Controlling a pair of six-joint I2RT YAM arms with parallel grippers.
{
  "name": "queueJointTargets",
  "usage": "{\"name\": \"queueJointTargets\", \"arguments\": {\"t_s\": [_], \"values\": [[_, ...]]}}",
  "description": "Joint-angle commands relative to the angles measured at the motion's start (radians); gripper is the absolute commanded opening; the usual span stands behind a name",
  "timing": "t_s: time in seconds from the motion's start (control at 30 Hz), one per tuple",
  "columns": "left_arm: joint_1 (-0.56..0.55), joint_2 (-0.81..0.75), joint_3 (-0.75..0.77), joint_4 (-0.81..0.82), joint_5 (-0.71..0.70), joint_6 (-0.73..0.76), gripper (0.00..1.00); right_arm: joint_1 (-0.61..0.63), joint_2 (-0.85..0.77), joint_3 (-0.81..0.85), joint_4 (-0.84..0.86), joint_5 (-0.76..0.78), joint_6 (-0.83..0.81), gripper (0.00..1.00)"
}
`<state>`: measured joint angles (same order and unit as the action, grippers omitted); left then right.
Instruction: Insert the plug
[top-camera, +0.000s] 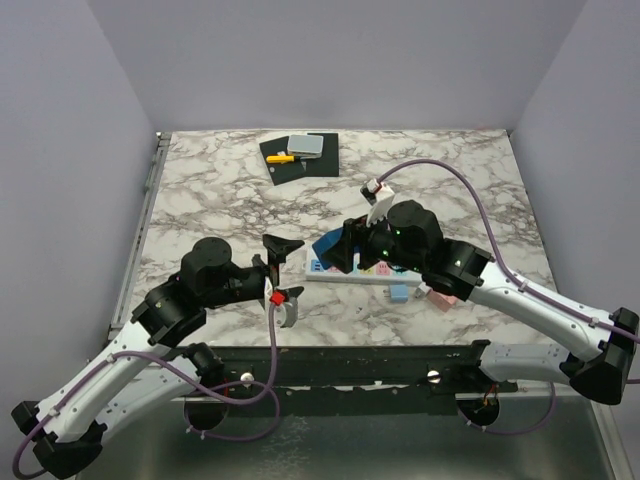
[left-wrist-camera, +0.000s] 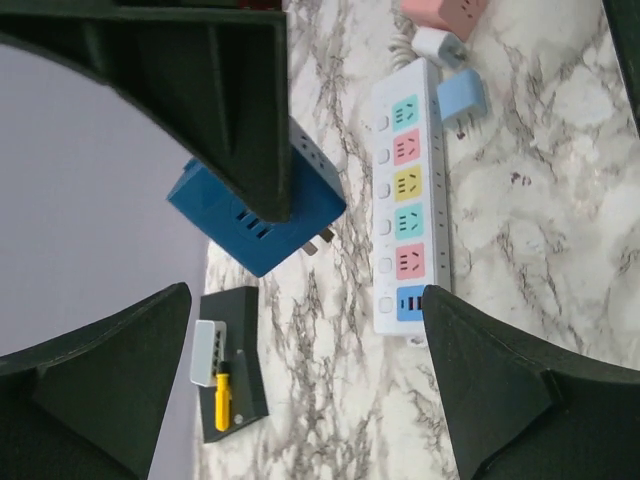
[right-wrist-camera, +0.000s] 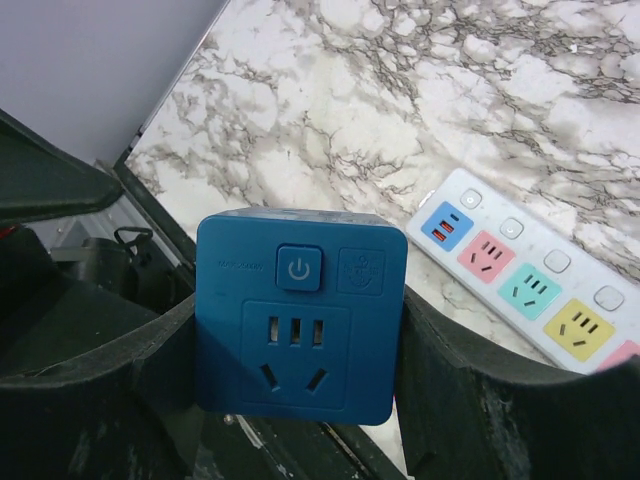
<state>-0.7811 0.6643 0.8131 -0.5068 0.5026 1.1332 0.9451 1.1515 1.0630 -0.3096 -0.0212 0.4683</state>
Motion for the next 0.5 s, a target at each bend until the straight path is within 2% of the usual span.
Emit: {"name": "queueJointTargets", "arguments": {"t_s": [0.0,0.17,0.33,0.47], "values": [[-0.002,0.001,0.016,0.147,-0.094,-0.463,0.99,0.008,-0.006,0.017,0.066,0.069,0.034,0.18],[-0.003,0.007,0.005,0.238,-0.112,-0.634,0.99,0.036,0.006,0.039,0.082,0.113,0.068,0.18],[-0.001,0.055,-0.012,0.269,-0.119,-0.67,0.99,0.081,0.057,0.078,0.081,0.175,0.093,0.18],[-0.003,0.086,0.001,0.291,-0.069,-0.685,0.99,0.09,0.088,0.104,0.065,0.204,0.114,0.18]]}}
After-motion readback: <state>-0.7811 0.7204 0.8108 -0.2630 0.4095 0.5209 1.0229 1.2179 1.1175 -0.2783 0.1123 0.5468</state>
